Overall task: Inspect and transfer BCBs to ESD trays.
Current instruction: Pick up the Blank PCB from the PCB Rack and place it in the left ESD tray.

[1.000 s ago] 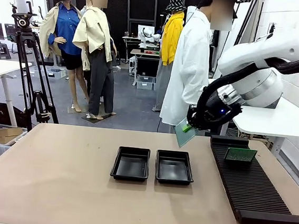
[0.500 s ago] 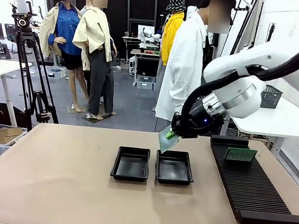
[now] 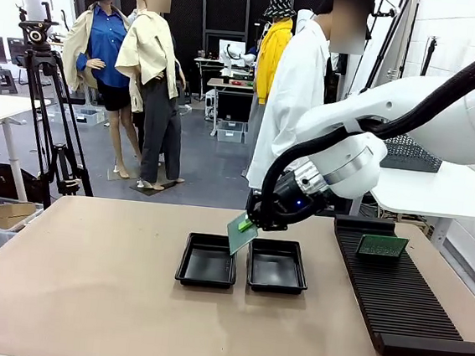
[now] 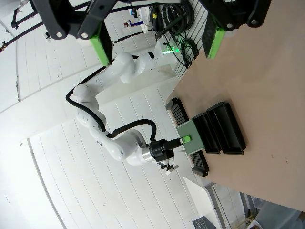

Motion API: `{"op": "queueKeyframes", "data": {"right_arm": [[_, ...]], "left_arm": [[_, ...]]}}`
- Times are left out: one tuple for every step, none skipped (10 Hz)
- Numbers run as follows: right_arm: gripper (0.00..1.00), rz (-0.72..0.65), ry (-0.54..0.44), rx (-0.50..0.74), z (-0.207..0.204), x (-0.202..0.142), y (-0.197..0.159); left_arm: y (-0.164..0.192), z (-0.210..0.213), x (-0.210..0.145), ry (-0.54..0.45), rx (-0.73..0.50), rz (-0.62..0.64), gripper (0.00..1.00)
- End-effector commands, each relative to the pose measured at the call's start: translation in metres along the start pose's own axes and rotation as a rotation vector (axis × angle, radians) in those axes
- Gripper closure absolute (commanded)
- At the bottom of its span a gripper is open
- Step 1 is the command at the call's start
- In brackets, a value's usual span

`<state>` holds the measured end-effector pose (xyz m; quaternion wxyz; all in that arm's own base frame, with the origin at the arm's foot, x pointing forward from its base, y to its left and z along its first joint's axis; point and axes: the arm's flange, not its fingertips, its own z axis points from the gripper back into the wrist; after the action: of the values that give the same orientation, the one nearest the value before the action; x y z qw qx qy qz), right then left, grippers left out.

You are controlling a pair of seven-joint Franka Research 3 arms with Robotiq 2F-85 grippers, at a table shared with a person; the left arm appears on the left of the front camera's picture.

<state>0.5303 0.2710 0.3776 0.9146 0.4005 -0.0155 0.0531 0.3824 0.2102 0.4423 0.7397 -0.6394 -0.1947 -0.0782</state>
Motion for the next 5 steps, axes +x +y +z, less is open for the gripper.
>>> {"op": "queueKeyframes", "data": {"right_arm": [[1.0,-0.041,-0.012,0.022,-0.022,0.012,0.005],[1.0,-0.036,-0.016,0.011,-0.033,0.015,0.008],[1.0,-0.035,-0.007,0.0,-0.044,0.018,0.01],[1.0,-0.041,0.003,-0.011,-0.056,0.021,0.011],[1.0,-0.043,0.007,-0.014,-0.065,0.025,0.012]], "left_arm": [[-0.002,0.002,-0.001,0.001,0.009,0.003,0.0],[-0.002,0.002,-0.001,0.001,0.009,0.003,0.0],[-0.002,0.002,-0.001,0.001,0.009,0.003,0.0],[-0.002,0.002,-0.001,0.001,0.009,0.003,0.0],[-0.002,0.002,-0.001,0.001,0.009,0.003,0.0]]}}
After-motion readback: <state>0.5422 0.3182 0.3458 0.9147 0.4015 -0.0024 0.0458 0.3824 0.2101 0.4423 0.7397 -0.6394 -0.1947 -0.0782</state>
